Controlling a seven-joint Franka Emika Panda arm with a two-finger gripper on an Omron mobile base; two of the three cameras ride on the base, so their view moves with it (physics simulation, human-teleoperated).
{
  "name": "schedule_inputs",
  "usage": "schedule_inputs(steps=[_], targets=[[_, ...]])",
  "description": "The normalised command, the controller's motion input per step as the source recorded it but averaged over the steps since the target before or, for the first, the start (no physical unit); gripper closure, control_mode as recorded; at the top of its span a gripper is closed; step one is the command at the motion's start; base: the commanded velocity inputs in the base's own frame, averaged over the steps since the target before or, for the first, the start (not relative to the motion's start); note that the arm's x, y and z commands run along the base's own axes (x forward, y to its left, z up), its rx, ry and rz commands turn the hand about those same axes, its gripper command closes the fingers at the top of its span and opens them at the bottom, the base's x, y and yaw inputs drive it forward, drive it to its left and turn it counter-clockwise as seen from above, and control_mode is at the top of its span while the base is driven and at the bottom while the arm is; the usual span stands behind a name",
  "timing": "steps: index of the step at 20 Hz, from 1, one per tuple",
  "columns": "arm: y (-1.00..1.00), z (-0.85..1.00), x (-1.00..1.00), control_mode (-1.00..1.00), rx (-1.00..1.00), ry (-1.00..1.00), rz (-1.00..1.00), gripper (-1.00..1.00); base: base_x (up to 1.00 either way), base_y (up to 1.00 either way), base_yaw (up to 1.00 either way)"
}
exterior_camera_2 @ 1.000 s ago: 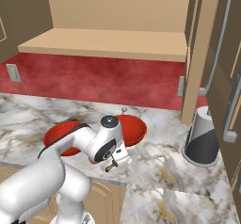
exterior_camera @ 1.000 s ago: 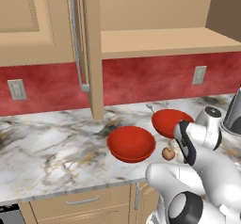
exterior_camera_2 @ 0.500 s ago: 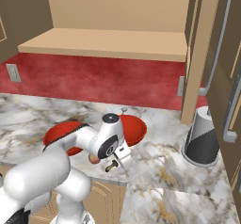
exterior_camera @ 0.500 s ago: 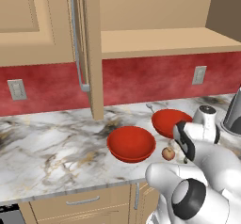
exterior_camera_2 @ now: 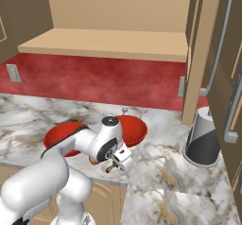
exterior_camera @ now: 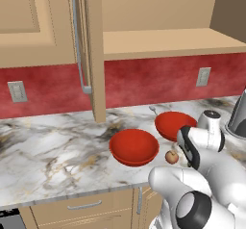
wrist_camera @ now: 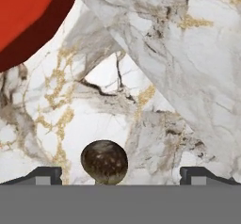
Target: Pick both bowls and place them on the counter. Then place the mushroom in one bowl and place the peach in the other bowl.
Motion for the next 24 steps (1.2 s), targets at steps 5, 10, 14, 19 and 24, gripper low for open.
schedule_inputs(steps=[5, 10, 14, 19, 24], targets=[[0.05, -0.24, 0.26, -1.00, 0.00, 0.04, 0.02, -1.00, 0.00, 0.00, 0.00], [0.08, -0.33, 0.24, -1.00, 0.00, 0.11, 0.00, -1.00, 0.00, 0.00, 0.00], [0.00, -0.19, -0.11, -1.00, 0.01, 0.04, 0.00, -1.00, 0.00, 0.00, 0.00], [0.00, -0.05, -0.42, -1.00, 0.01, 0.00, 0.00, -1.00, 0.00, 0.00, 0.00], [0.12, -0.05, -0.25, -1.00, 0.00, 0.00, 0.00, -1.00, 0.00, 0.00, 0.00]])
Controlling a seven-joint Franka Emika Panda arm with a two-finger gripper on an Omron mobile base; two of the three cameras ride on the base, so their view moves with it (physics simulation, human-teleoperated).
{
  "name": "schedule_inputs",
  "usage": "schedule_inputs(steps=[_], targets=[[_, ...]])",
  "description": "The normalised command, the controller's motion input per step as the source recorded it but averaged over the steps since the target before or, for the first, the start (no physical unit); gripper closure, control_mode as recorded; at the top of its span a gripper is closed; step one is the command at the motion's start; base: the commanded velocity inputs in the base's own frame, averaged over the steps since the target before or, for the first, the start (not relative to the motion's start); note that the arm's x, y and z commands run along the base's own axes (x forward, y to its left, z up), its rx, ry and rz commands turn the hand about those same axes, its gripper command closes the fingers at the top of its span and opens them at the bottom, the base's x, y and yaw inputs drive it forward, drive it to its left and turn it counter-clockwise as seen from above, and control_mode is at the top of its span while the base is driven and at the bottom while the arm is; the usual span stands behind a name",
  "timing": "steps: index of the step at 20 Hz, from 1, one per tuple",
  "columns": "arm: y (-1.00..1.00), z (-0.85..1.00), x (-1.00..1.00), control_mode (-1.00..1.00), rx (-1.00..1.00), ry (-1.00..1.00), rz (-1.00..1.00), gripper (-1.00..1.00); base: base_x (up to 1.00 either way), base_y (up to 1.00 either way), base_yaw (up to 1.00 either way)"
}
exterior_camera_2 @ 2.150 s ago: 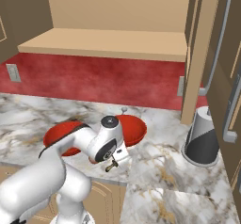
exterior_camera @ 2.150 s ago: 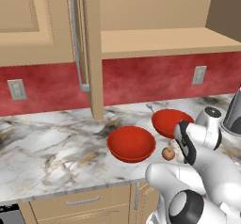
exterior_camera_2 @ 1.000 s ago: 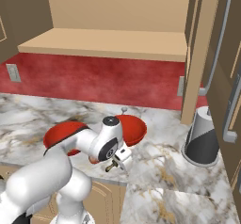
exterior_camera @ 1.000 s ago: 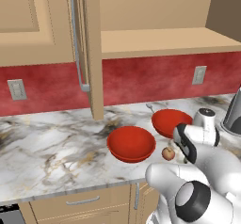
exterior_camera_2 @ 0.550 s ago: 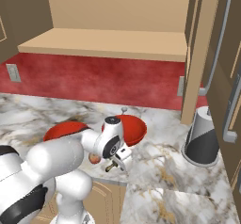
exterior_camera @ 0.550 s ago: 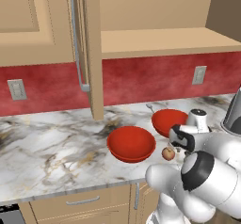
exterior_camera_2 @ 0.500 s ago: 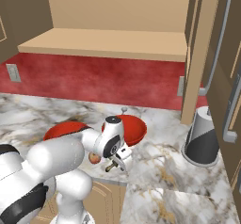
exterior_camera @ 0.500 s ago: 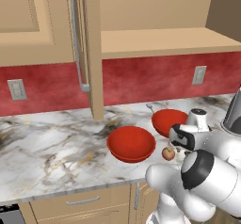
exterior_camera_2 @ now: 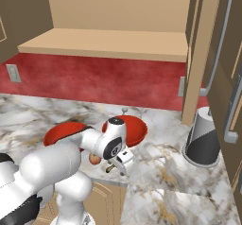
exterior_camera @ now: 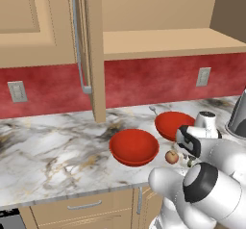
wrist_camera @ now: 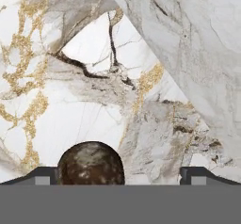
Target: Pick both bowls and place them on the counter. Then place the mushroom in one bowl and place the peach in the other bowl.
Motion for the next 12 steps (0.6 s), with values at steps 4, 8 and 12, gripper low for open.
schedule_inputs(steps=[4, 8, 12], targets=[[0.39, 0.00, -0.05, -1.00, 0.00, 0.00, 0.00, -1.00, 0.00, 0.00, 0.00], [0.22, -0.01, 0.00, -1.00, 0.00, 0.00, 0.00, -1.00, 0.00, 0.00, 0.00], [-0.07, -0.09, 0.00, -1.00, 0.02, 0.00, 0.00, -1.00, 0.00, 0.00, 0.00]])
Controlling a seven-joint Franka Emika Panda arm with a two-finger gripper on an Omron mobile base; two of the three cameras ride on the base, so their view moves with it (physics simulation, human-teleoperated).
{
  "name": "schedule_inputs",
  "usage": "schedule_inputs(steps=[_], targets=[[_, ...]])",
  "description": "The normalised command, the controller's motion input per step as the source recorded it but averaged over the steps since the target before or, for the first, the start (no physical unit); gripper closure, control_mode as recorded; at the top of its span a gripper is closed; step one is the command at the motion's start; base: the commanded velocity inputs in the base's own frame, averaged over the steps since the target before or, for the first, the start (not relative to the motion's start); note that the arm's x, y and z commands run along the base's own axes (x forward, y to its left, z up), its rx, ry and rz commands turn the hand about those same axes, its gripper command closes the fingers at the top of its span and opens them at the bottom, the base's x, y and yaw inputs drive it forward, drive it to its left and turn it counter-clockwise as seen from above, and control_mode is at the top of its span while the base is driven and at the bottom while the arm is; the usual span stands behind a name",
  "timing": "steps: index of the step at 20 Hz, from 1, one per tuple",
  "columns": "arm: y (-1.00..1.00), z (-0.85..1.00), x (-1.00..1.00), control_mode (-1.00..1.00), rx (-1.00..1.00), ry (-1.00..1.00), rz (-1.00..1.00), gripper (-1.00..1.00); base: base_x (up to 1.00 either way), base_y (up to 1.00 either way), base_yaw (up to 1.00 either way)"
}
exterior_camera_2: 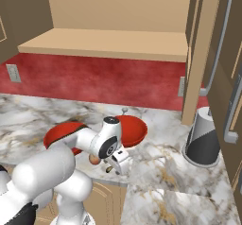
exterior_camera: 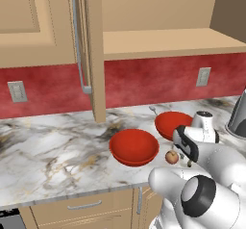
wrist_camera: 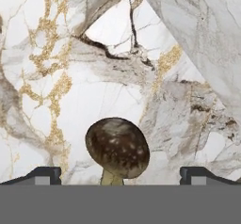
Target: Pick both bowls and place them on the counter. Then place the mushroom in one bowl and place the peach in the other bowl.
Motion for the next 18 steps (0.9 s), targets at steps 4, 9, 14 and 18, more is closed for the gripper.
schedule_inputs(steps=[4, 9, 14, 18], targets=[[-0.04, -0.17, 0.00, -1.00, 0.00, 0.00, 0.00, -1.00, 0.00, 0.00, 0.00], [0.00, -0.26, 0.02, -1.00, 0.00, 0.00, 0.00, 1.00, 0.00, 0.00, 0.00], [0.12, -0.40, 0.17, -1.00, 0.00, 0.03, 0.00, 1.00, 0.00, 0.00, 0.00], [0.10, -0.37, 0.13, -1.00, 0.00, 0.07, 0.03, 1.00, 0.00, 0.00, 0.00]])
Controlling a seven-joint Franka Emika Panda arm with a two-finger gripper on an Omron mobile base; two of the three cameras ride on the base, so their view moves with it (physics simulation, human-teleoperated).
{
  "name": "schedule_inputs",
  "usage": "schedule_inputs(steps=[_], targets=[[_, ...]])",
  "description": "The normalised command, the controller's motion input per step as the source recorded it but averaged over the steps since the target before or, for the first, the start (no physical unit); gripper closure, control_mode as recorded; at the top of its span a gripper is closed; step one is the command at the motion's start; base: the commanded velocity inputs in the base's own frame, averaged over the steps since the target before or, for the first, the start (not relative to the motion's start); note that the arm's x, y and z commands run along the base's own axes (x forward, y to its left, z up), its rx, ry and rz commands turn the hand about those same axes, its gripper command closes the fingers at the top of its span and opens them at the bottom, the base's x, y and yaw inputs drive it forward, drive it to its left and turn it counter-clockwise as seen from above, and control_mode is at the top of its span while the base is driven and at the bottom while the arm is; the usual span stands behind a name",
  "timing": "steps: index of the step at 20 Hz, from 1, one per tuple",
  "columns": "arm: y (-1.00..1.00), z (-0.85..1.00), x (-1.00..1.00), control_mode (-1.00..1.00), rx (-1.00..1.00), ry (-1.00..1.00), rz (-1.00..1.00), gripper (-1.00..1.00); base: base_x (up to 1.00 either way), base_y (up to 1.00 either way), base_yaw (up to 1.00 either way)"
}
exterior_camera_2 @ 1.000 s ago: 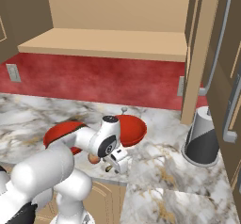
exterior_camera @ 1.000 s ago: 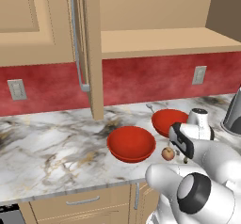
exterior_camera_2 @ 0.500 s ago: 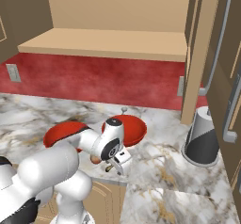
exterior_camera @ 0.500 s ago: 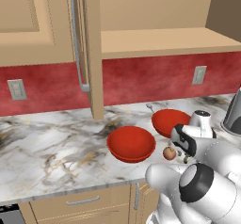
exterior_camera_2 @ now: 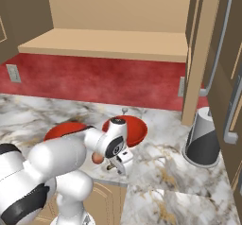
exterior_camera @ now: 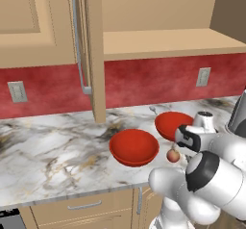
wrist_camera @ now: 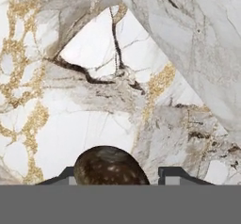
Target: Pick both bowls and place them on the counter. Then place the mushroom in one bowl and place the peach in the other bowl.
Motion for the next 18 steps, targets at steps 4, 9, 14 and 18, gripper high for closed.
schedule_inputs(steps=[4, 9, 14, 18], targets=[[0.01, -0.04, -0.11, -1.00, 0.00, 0.01, -0.01, 1.00, 0.00, 0.00, 0.00], [0.07, 0.13, -0.29, -1.00, 0.00, 0.01, -0.07, 1.00, 0.00, 0.00, 0.00], [0.02, 0.60, -0.41, -1.00, -0.01, -0.13, -0.07, 1.00, 0.00, 0.00, 0.00], [0.00, 0.65, -0.37, -1.00, -0.02, -0.15, -0.08, 1.00, 0.00, 0.00, 0.00]])
